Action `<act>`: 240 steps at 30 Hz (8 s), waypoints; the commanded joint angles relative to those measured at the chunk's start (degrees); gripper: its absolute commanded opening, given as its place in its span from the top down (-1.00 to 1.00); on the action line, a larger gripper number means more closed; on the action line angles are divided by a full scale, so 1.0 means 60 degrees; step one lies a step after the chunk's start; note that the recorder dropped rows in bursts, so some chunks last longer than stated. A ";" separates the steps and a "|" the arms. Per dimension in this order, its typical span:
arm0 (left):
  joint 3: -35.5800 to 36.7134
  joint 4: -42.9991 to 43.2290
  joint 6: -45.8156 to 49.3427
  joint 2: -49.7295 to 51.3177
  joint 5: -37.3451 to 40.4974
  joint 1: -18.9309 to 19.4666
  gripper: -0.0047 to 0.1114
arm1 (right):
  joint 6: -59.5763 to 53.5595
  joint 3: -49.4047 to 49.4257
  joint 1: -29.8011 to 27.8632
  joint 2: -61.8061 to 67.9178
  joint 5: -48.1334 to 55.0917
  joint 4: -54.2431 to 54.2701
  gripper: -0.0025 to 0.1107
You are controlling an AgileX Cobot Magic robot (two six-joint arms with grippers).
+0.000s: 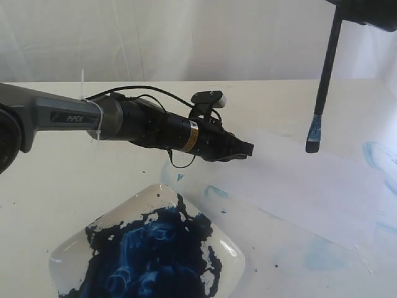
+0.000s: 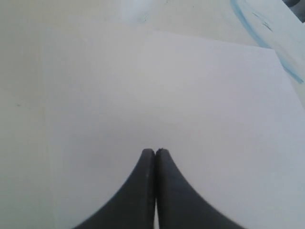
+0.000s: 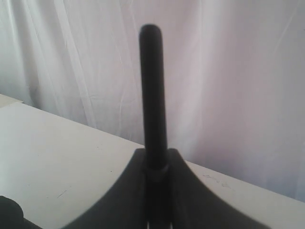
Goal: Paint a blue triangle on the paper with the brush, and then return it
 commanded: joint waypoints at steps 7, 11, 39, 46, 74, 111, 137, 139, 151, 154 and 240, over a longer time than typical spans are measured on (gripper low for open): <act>-0.0030 0.0094 0.0981 -0.0047 0.0275 0.0006 0.92 | -0.0115 0.0028 -0.0052 0.0005 0.0037 0.0039 0.96; -0.0030 0.0094 0.1195 -0.0047 0.0292 0.0006 0.92 | -0.0115 0.0028 -0.0052 0.0005 0.0078 0.0039 0.96; -0.0030 0.0094 0.2778 0.0460 -0.0119 0.0006 0.92 | -0.0115 0.0028 -0.0052 0.0005 0.0116 0.0039 0.96; -0.0030 0.0094 0.3717 0.0460 0.0072 0.0006 0.92 | -0.0115 0.0028 -0.0052 0.0005 0.0188 0.0039 0.96; -0.0030 0.0094 0.4298 0.0486 0.0018 0.0006 0.92 | -0.0124 0.0028 -0.0052 0.0005 0.0252 0.0039 0.96; -0.0030 0.0094 0.4295 0.0753 -0.0267 0.0006 0.92 | 0.0474 0.0028 -0.0027 0.0005 0.0461 0.0039 0.96; -0.0030 0.0094 0.4295 0.0753 -0.0247 0.0006 0.92 | 0.7426 -0.1545 0.1073 -0.0303 -0.3217 -0.4876 0.96; -0.0030 0.0094 0.4295 0.0753 -0.0247 0.0006 0.92 | 0.8145 -0.1545 0.1376 -0.0390 -0.3842 -0.5659 0.96; -0.0030 0.0094 0.4295 0.0753 -0.0247 0.0006 0.92 | 1.6220 -0.1466 0.3595 -0.0698 -0.6566 -1.3978 0.96; -0.0030 0.0094 0.4295 0.0753 -0.0247 0.0006 0.92 | 1.9426 -0.1152 0.3667 -0.0769 -0.7151 -1.6803 0.96; -0.0030 0.0094 0.4295 0.0753 -0.0277 0.0006 0.92 | 2.6443 0.0172 -0.0514 0.3373 -1.9098 -2.7570 0.96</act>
